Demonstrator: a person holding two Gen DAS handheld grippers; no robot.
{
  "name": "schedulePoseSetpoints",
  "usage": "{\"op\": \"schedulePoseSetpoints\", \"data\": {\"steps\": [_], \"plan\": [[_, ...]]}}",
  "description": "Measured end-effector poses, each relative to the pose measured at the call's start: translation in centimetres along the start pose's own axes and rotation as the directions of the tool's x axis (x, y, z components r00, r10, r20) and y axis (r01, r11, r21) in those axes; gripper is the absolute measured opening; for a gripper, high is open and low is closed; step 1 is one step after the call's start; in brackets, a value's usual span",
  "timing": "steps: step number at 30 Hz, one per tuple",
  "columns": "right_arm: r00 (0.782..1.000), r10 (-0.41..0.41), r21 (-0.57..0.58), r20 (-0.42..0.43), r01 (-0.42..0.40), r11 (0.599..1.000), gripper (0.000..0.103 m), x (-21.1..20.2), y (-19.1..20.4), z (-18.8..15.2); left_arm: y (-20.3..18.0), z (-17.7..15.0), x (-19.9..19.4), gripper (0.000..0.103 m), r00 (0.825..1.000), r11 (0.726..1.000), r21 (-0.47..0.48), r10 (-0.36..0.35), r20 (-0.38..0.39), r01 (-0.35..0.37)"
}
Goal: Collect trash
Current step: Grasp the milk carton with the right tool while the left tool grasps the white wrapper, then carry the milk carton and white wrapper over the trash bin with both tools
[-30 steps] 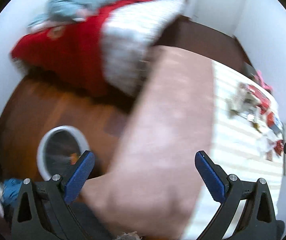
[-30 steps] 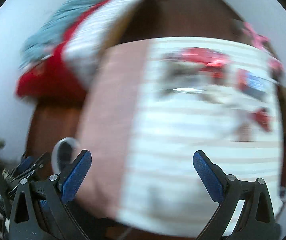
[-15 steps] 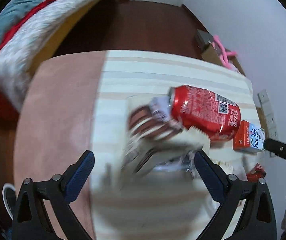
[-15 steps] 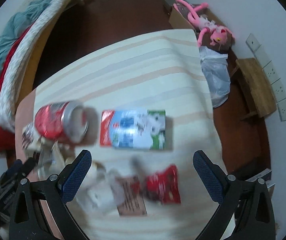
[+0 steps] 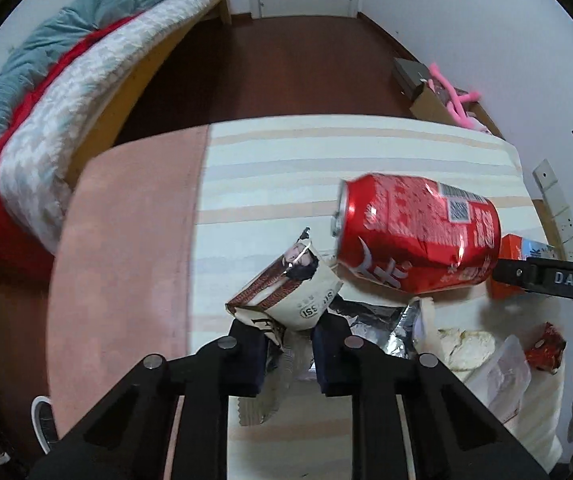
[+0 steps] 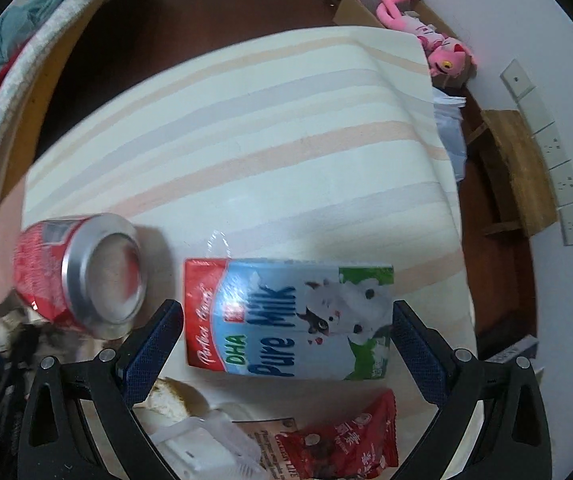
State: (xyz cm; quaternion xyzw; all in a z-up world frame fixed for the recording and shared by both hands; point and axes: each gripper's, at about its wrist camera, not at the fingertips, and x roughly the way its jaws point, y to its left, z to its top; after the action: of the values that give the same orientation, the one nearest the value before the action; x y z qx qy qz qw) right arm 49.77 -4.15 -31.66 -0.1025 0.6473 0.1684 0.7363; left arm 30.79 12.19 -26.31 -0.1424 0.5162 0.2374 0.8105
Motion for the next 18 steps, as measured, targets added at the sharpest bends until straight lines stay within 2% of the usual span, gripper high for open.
{"op": "schedulePoseSetpoints", "data": {"steps": [9,13,18], "plan": [[0.994,0.014,-0.076,0.105,-0.006,0.997,0.091,-3.9,1.3,-2.5,3.6,-2.0,-5.4,0.012,0.994,0.997,-0.043,0.064,0.085,-0.060],[0.981,0.066,-0.125,0.183,-0.044,0.991,0.091,-8.0,2.8,-4.9,5.6,-3.0,-9.2,0.012,0.989,0.996,-0.069,0.068,0.127,-0.060],[0.960,0.149,-0.221,0.235,-0.097,0.970,0.091,-12.8,6.7,-8.6,9.3,-4.7,-15.0,0.012,0.975,0.992,-0.116,0.076,0.207,-0.053]]}}
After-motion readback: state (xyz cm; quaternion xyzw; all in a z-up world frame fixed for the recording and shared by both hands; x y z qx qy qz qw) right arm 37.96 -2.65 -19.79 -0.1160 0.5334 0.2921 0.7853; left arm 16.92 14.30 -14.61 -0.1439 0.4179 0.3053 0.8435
